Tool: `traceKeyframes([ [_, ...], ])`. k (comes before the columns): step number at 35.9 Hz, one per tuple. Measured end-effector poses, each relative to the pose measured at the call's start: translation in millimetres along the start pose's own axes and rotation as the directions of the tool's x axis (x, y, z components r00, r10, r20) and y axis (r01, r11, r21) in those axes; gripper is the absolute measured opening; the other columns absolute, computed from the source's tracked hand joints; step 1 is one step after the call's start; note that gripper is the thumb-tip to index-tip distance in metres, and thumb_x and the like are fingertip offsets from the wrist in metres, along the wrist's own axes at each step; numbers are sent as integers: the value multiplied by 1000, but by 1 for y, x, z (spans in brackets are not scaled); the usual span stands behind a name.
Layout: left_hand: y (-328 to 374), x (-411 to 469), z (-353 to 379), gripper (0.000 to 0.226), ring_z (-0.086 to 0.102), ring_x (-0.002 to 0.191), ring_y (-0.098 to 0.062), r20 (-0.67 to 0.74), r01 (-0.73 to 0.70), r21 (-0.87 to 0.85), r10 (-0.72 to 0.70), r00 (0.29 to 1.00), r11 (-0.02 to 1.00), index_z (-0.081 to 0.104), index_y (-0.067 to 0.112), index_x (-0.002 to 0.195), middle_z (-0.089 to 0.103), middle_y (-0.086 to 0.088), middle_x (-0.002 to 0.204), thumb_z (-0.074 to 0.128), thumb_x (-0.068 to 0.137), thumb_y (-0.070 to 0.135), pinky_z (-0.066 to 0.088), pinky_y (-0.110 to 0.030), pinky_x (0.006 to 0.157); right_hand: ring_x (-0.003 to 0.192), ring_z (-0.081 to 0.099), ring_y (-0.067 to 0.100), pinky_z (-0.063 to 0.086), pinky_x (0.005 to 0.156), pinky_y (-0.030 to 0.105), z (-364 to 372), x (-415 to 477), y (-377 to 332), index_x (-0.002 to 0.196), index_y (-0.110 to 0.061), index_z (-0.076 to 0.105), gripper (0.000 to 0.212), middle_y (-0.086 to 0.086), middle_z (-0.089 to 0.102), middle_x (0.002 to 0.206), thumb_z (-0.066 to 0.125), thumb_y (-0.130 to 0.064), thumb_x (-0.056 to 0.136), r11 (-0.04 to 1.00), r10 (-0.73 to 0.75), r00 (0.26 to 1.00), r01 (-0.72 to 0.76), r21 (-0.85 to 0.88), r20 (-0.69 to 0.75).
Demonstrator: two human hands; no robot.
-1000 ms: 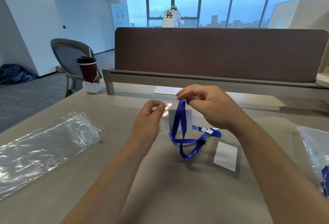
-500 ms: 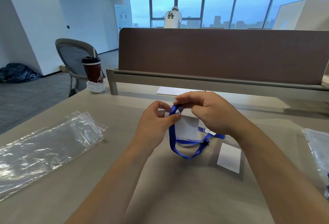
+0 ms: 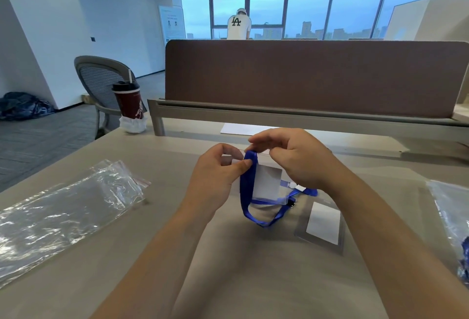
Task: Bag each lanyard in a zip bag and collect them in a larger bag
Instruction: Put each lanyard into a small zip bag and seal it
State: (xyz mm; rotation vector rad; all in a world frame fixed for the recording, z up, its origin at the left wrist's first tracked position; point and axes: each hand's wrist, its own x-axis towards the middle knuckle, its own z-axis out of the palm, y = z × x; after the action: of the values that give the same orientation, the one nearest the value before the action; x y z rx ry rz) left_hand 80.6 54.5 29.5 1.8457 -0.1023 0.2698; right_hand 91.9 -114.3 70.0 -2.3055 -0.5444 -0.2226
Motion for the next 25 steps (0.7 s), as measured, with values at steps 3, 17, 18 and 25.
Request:
traceKeyframes([
  [3,2,-1,0,11,60,85,-6,-18,-16,-33,15,1000,999,59,27,88,66,11,94,67,93,21,46,-4,51,91,58,-16,43,68,-2,0,0,2,122,-32,60,45,-28,62,101,39,0,98,999,0,1000,0,36,-10],
  [17,31,20,-17,13,60,92,-13,-176,40,-112,-59,983,993,62,19,103,67,5,99,69,92,22,45,-19,62,78,73,8,59,68,20,1,0,17,96,-17,70,23,-4,75,86,51,-4,99,846,413,907,-415,334,81],
  [18,36,22,-18,14,60,91,-12,-180,37,-97,-54,982,995,62,19,104,66,5,99,68,92,23,44,-19,61,82,73,5,57,71,17,2,-3,16,98,-19,70,19,-7,76,90,54,-8,98,868,372,915,-402,292,155],
  [25,64,35,-24,22,60,94,-15,-211,38,-146,-68,975,989,62,19,110,66,4,100,69,91,27,48,-30,77,110,62,0,44,99,23,-2,-12,3,120,-35,66,33,-22,69,114,64,-20,90,943,191,869,-291,161,456],
])
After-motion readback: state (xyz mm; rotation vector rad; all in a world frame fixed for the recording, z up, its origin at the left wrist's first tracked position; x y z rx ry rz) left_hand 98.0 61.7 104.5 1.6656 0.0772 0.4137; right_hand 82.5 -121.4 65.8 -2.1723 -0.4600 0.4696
